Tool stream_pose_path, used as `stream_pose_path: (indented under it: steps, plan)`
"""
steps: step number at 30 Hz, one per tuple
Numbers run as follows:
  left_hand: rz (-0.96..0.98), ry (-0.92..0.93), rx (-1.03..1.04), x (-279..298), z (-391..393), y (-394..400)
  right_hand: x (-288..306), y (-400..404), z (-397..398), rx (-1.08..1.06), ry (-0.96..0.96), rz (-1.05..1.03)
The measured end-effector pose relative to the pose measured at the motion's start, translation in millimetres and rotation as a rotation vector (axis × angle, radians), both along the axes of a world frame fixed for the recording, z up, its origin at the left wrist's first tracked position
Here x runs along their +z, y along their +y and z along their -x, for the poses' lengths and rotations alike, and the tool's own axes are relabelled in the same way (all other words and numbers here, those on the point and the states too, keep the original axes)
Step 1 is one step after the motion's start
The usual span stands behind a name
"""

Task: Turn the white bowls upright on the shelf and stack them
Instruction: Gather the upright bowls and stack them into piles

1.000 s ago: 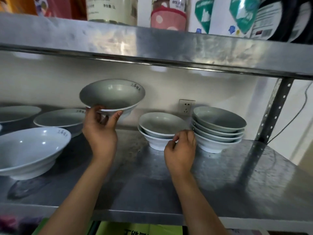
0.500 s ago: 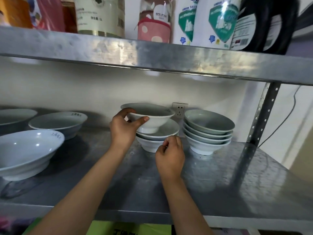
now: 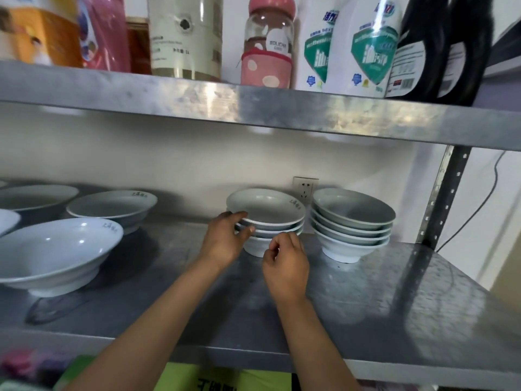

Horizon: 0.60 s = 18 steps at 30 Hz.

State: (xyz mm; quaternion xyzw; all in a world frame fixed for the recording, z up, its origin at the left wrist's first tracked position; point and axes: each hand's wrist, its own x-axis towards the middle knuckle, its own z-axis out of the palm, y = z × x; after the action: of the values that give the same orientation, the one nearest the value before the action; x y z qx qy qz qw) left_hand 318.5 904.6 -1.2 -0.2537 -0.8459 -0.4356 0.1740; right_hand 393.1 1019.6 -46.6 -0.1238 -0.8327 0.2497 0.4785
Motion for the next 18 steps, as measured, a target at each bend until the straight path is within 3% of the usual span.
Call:
stream_pose_path:
  steps: [7,13,18]
  plan:
    - [-0.002,0.101,0.027,5,-15,-70,10,-22,-2,0.070,0.018,-0.117]
    - [-0.144,0.231,0.135,2,-44,-152,2,-117,9,0.362,-0.007,-0.026]
    - [-0.185,0.266,0.249,-7,-57,-216,-5,-197,31,0.580,-0.240,0.129]
